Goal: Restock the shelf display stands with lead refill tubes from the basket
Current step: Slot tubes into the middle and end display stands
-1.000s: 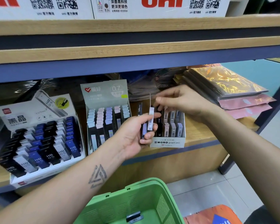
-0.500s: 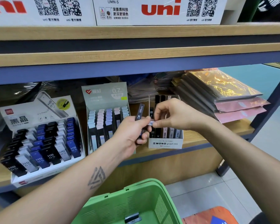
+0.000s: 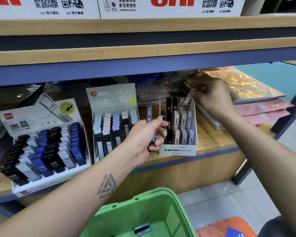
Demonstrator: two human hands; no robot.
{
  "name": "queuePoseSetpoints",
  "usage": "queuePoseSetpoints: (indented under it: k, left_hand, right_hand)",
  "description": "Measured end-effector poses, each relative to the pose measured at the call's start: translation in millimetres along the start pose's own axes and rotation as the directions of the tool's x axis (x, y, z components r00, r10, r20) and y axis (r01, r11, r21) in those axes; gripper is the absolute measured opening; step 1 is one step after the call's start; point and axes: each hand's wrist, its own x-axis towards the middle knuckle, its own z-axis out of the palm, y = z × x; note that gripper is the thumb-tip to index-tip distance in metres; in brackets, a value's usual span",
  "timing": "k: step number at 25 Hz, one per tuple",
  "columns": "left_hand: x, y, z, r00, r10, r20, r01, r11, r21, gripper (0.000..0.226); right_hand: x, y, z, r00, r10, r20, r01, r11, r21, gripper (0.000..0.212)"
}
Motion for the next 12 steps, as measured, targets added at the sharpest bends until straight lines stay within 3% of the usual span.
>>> queuePoseSetpoints:
  k: [4,12]
  left_hand:
    - [-0.1,0.1,1.1,1.000,-0.005,0.006,0.005,1.000,0.009,0.034]
    - [-0.9,0.6,-2.3,1.000,-0.012,0.017,0.012,1.000,0.025,0.033]
  right_hand:
    - [5.6,8.4,19.1,0.995,-0.097,0.039,0.102,0.981,-0.166,0.016]
    - [8.2,4.6,33.5,0.992,-0.091,0.085,0.112,0.948,-0.298,0.020]
